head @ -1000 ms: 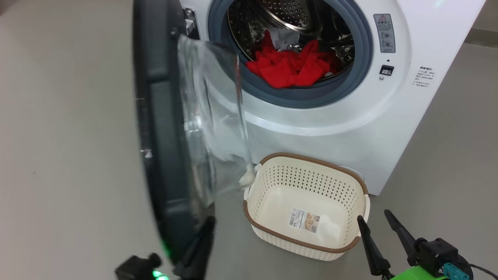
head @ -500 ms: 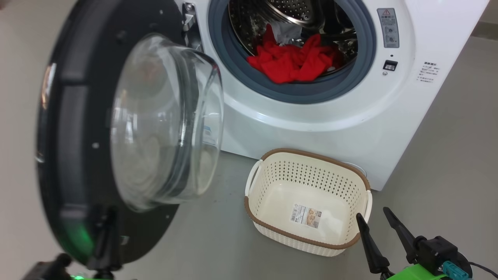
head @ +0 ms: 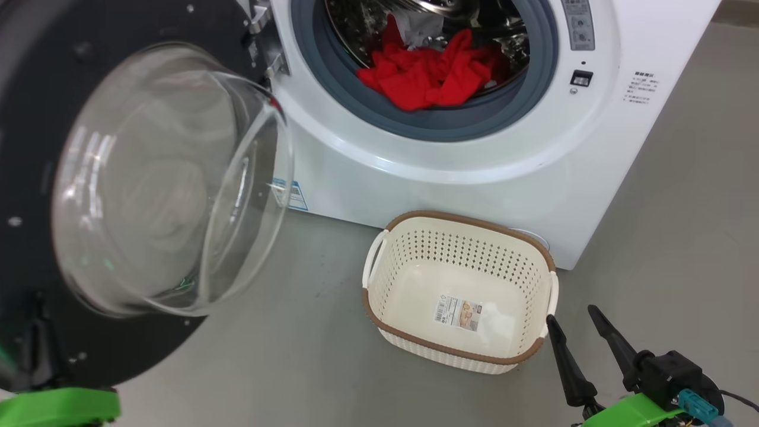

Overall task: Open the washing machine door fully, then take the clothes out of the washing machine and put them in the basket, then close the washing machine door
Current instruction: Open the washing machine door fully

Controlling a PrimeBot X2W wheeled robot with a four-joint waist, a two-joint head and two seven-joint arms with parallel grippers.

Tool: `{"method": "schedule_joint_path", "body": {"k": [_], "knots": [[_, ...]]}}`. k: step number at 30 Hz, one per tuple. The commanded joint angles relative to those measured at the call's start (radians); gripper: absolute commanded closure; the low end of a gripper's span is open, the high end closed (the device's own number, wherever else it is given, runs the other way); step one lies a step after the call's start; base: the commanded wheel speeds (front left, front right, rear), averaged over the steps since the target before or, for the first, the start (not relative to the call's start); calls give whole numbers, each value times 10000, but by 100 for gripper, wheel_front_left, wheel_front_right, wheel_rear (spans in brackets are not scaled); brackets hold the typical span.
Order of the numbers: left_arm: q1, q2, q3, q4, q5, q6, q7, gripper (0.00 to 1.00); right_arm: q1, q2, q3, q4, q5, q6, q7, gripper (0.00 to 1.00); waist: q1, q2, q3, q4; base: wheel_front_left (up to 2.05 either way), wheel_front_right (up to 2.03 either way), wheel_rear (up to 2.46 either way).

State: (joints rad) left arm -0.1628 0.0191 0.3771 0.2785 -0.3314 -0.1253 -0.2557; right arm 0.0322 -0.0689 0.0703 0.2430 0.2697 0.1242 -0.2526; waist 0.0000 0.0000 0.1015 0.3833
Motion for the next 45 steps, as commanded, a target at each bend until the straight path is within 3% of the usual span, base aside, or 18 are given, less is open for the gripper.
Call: {"method": "schedule_joint_path", "body": {"k": [1,11,25,36,45], "knots": [[-601,454,788,33,177,-17,-61,100,-443,-135,194,-262,-173,65,-91,0,0,0,123,-95,0,0,0],[-1637,1101,1950,1094,564,-50,-61,100,-647,-183,199,-304,-270,65,-91,0,0,0,540,-336,0,0,0],[-2395,2122,2385,2407,638,-52,-61,100,-795,-188,301,-279,-283,65,-91,0,0,0,699,-678,0,0,0],[-2090,1989,2225,2333,624,-53,-61,100,-761,-145,282,-243,-245,65,-91,0,0,0,457,-733,0,0,0],[-816,1443,1555,1150,214,-53,-61,98,-598,-109,314,-199,-162,65,-91,0,0,0,26,-793,0,0,0]]}}
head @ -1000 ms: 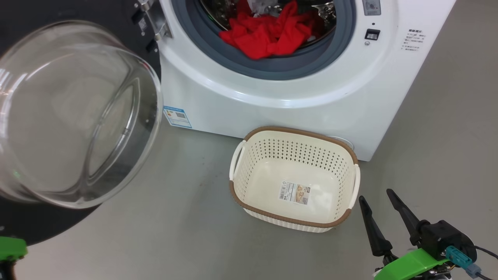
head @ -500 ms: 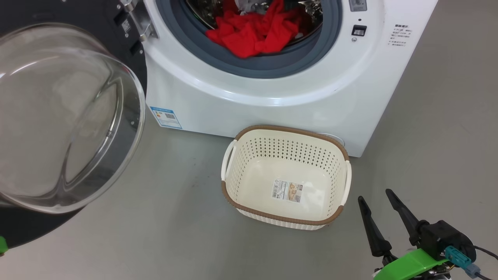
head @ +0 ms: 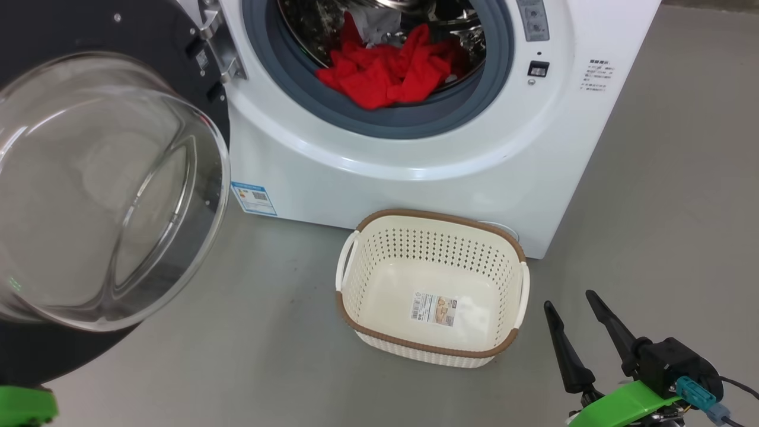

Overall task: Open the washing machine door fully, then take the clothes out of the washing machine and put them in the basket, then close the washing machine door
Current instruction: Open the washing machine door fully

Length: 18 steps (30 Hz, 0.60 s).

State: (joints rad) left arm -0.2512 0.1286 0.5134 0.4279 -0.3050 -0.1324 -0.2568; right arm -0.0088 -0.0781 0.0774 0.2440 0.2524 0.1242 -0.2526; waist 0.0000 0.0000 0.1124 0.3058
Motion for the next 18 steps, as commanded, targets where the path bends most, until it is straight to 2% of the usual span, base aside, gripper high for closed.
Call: {"method": "schedule_joint_path", "body": {"k": [1,2,5,7,9,10,11,18], "knots": [[227,262,73,-527,-123,18,-49,92,-175,-11,248,-210,15,65,-91,0,0,0,-122,-24,0,0,0],[401,201,-86,-713,-181,18,-49,88,-160,-6,256,-207,22,65,-91,0,0,0,-171,-34,0,0,0],[896,10,-370,-1243,-316,18,-49,60,-118,9,249,-228,43,65,-91,0,0,0,-292,-69,0,0,0],[1209,-107,-563,-1592,-388,18,-49,50,-85,22,237,-238,63,65,-92,0,0,0,-381,-110,0,0,0],[1512,-201,-807,-1906,-435,18,-49,18,-39,37,235,-237,92,65,-92,0,0,0,-471,-164,0,0,0],[1656,-242,-934,-2053,-446,18,-49,6,-20,42,226,-238,101,65,-92,0,0,0,-510,-198,0,0,0],[1784,-275,-1068,-2190,-450,18,-49,0,-8,45,204,-251,110,65,-92,0,0,0,-529,-235,0,0,0],[2310,-248,-1936,-2698,-607,18,-49,0,10,63,67,-320,134,65,-92,0,0,0,-599,-599,0,0,0]]}}
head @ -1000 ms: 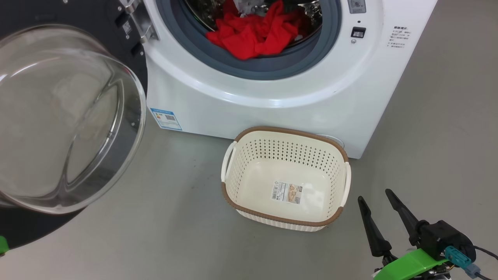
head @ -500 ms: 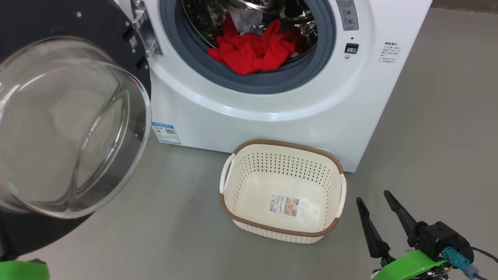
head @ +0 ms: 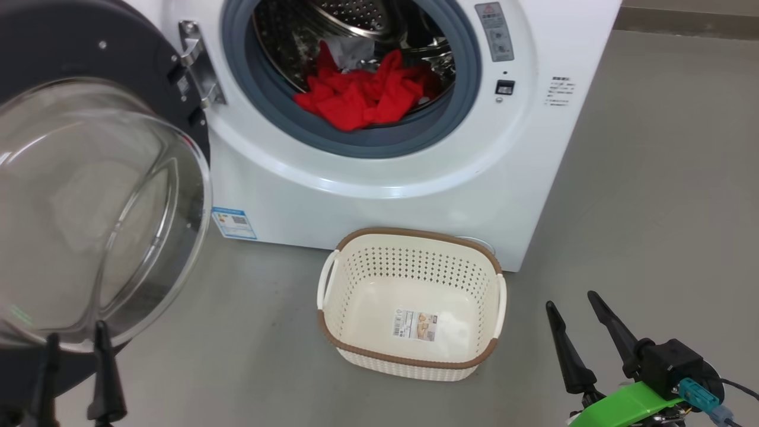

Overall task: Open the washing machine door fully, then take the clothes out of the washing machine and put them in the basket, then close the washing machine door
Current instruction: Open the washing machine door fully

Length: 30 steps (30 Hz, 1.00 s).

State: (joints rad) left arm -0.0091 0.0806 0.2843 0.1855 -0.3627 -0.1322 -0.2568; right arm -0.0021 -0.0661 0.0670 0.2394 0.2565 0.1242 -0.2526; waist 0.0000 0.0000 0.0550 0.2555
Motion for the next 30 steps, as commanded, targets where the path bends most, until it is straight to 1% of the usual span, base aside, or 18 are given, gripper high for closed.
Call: {"method": "schedule_joint_path", "body": {"k": [1,4,8,15,17,22,30], "knots": [[-51,269,180,-326,-52,16,-49,0,-45,-55,143,-284,96,65,-92,0,0,0,-33,-167,0,0,0],[72,350,-309,-454,-350,16,-49,0,0,-70,88,-280,94,65,-92,0,0,0,-41,-405,0,0,0],[167,615,-936,-508,-364,16,-49,0,26,-98,-15,-305,101,65,-92,0,0,0,-5,-762,0,0,0],[349,730,-1674,-858,-590,16,-49,0,74,-78,-301,-375,120,65,-92,0,0,0,36,-1472,0,0,0],[463,729,-1832,-1020,-949,16,-49,0,110,-49,-372,-415,125,65,-92,0,0,0,49,-1784,0,0,0],[667,829,-2141,-1158,-1001,15,-49,0,183,-5,-543,-485,137,65,-92,0,0,0,51,-2242,0,0,0],[624,798,-2530,-1307,-1055,15,-49,0,354,20,-1007,-633,126,65,-92,0,0,0,81,-2713,0,0,0]]}}
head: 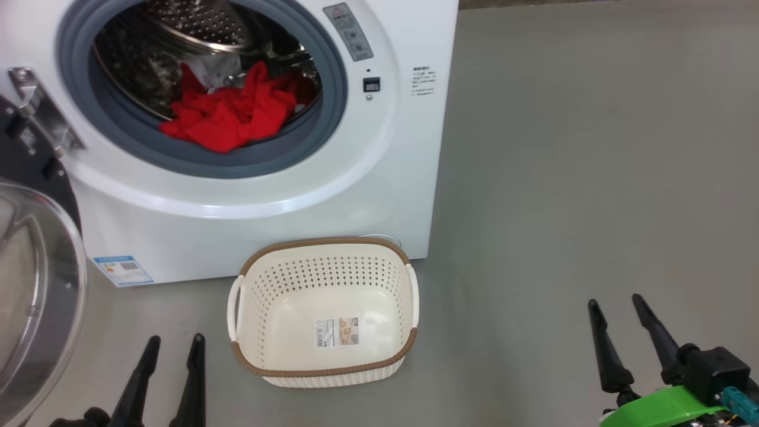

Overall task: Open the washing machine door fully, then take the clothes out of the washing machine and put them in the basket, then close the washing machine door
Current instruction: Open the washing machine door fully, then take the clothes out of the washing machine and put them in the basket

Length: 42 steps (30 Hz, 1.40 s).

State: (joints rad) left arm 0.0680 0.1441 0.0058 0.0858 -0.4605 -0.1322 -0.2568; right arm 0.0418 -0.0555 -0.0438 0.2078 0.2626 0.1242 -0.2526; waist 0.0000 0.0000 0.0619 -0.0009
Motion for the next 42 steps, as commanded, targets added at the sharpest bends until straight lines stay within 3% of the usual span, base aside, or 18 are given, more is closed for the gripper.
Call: {"method": "schedule_joint_path", "body": {"k": [1,29,42], "knots": [[-153,152,220,-331,-119,15,-49,0,-52,-85,33,-342,60,65,-92,0,0,0,10,-183,0,0,0],[-387,250,101,-182,-434,15,-49,0,-118,-27,-232,-458,-60,65,-92,0,0,0,163,-216,1,-1,0],[-689,463,27,-132,-820,15,-49,0,-319,26,-176,-489,-86,65,-92,0,0,0,493,-228,105,-105,0]]}}
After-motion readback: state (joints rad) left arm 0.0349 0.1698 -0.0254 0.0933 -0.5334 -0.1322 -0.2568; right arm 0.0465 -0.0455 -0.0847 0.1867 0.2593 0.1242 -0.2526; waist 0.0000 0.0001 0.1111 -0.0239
